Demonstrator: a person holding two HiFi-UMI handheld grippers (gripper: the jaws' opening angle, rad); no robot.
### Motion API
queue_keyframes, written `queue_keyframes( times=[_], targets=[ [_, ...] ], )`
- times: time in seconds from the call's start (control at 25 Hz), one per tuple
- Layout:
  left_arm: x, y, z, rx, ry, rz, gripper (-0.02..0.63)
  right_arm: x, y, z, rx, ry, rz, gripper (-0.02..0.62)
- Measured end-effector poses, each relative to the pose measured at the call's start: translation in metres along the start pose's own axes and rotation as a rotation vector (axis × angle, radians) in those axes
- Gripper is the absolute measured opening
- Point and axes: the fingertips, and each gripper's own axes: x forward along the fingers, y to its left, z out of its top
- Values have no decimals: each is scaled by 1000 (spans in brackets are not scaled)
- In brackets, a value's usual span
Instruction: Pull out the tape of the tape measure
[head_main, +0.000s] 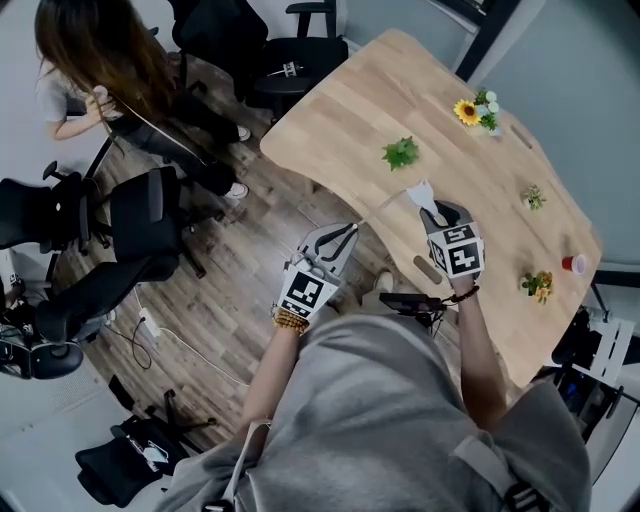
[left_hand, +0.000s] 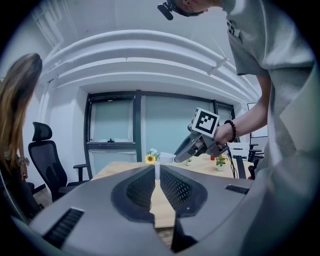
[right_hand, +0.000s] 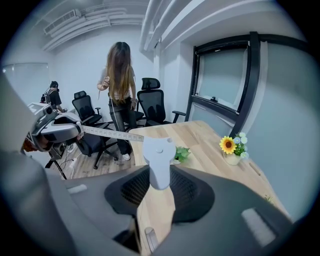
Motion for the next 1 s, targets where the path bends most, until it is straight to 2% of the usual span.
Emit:
queue_keyframes(
  times=[1.0],
  targets=[
    [-4,-2,1,13,2,-9,37,1,-5,-5,8,8,-17,132]
  ],
)
